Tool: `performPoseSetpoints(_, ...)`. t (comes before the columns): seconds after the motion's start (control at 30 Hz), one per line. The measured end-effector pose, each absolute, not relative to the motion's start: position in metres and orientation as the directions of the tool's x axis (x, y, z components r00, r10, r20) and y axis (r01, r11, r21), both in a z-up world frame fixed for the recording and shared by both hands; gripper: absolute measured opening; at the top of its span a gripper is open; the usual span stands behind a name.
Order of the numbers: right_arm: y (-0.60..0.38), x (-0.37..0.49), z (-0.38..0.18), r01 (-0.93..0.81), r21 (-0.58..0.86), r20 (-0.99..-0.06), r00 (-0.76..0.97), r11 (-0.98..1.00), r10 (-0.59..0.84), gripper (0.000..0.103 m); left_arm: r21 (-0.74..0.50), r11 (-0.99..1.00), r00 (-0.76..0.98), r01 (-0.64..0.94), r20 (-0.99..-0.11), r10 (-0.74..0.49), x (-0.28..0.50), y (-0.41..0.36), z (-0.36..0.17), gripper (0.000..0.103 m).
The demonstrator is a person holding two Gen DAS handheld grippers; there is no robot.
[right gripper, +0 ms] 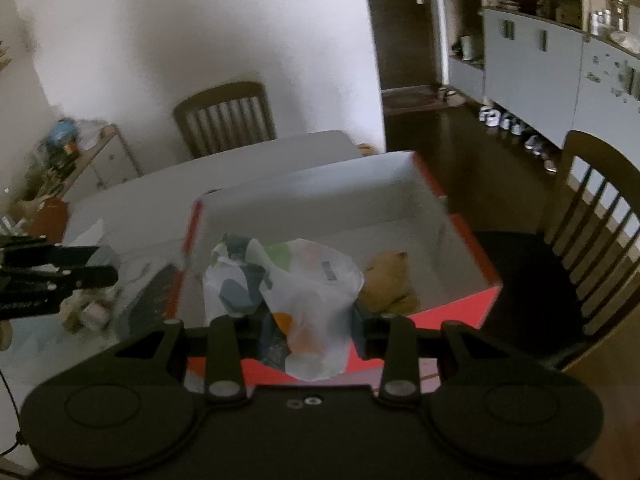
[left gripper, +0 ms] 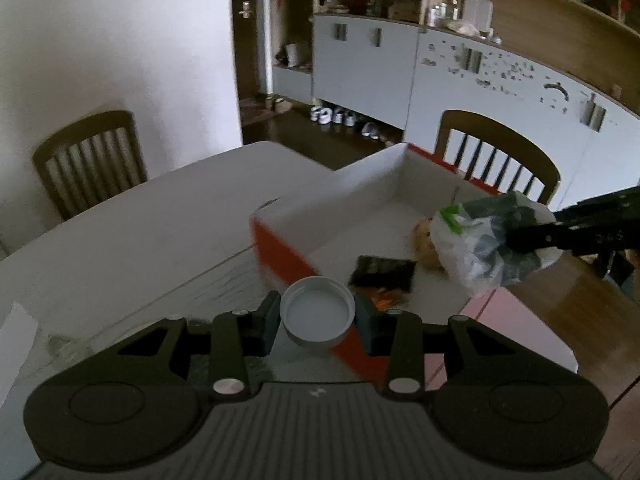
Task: Organize objects
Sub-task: 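Carry the cup lid and plastic bag with both tools over the red shoebox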
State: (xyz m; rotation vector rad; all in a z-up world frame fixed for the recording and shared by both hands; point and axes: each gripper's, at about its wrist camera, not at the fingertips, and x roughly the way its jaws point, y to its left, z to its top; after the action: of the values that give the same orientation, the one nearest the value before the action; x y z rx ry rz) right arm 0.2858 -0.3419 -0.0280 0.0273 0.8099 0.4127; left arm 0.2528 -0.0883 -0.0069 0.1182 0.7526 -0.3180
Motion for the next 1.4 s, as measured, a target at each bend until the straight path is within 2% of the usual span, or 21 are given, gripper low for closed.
performPoseSetpoints(0.37,-0.371,0.324,-0.041,-0.319,0.151,-0.705,0.628,0.936,0.328,0.038,0.022,0.916,0.644,0.400,-0.718,-0.264,0.298,-0.158,-0.016,0.038)
performPoseSetpoints(0.93,-0.337,0.360,-0.074,-0.467,0.069,-0.791,0.512,0.881,0.334,0.038,0.107,0.931,0.559,0.350,-0.821,-0.115,0.394,-0.195,-0.075,0.038)
performPoseSetpoints(1.4,-0.311,0.367,-0.099,-0.560,0.042,-0.834,0.436,0.828,0.337,0.040,0.138,0.928,0.483,0.347,-0.874,-0.051,0.419,-0.206,-0.104,0.038)
